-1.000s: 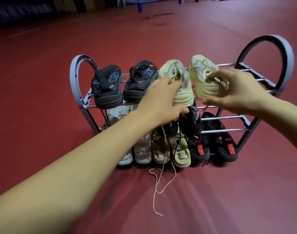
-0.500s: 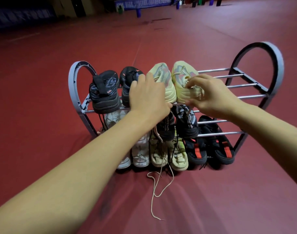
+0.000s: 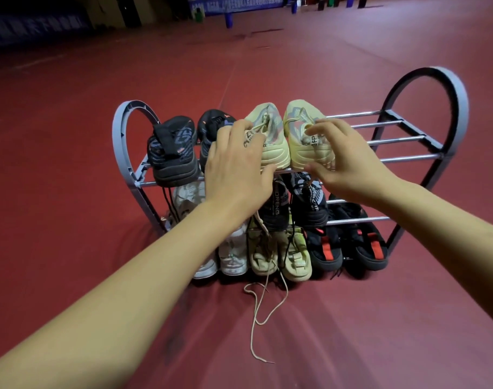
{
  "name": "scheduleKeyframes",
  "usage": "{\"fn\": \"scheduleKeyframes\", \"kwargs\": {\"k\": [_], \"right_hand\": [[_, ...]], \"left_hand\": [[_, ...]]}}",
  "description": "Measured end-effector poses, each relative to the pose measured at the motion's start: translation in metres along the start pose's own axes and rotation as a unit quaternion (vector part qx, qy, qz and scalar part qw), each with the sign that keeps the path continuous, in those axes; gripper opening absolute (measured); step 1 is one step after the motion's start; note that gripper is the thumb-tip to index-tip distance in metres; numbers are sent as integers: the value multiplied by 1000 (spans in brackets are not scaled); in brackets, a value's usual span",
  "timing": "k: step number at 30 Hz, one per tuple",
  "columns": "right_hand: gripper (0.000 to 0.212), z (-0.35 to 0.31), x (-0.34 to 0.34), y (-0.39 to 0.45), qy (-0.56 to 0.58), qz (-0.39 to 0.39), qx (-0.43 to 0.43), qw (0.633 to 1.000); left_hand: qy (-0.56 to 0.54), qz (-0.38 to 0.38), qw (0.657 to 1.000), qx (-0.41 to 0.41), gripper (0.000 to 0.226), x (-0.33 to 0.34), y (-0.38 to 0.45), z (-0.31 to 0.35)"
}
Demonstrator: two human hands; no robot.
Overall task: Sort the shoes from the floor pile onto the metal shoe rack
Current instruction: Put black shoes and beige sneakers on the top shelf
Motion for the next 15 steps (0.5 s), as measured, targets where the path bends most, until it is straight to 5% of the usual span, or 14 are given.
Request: {"fn": "scheduleKeyframes", "kwargs": {"k": [11, 15], "right_hand": [[48, 0, 8, -3, -46, 0, 34, 998], [43, -15, -5, -23, -44, 94, 5, 995]], "left_hand": [[-88, -11, 996, 4, 32, 4, -9, -13], [-218, -42, 975, -35, 16, 6, -23, -29]]}}
Point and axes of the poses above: each hand's wrist, its own y-axis towards the middle knuckle, its own x-axis out of the palm, z = x × y, the point moved 9 cm from there along y, towards the middle knuckle, and after that the axes turned 14 degrees about -x, right-handed, at the moved point
